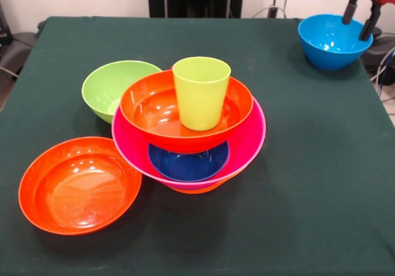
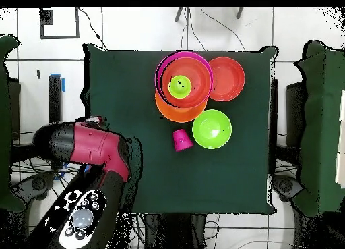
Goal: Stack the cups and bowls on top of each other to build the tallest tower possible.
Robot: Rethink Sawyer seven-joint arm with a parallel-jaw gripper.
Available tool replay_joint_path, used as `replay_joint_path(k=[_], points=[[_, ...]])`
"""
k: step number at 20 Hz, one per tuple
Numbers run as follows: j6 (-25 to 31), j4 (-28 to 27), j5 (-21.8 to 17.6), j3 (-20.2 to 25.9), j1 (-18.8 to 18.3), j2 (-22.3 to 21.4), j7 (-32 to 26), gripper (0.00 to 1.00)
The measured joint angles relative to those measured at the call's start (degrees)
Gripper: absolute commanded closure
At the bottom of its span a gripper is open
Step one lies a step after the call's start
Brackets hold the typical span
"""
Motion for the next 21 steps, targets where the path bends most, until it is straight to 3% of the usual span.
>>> replay_joint_path(k=[3, 4, 10, 21], points=[[-0.9, 1.7, 3.5, 1.4, -0.4, -0.4, 0.0, 0.0], [-1.6, 3.1, 6.4, 2.7, -0.9, -0.7, 0.0, 0.0], [-3.7, 6.1, 12.1, 5.4, -1.7, -1.0, 0.0, 0.0], [-4.5, 7.5, 13.1, 6.2, -0.5, -1.1, 0.0, 0.0]])
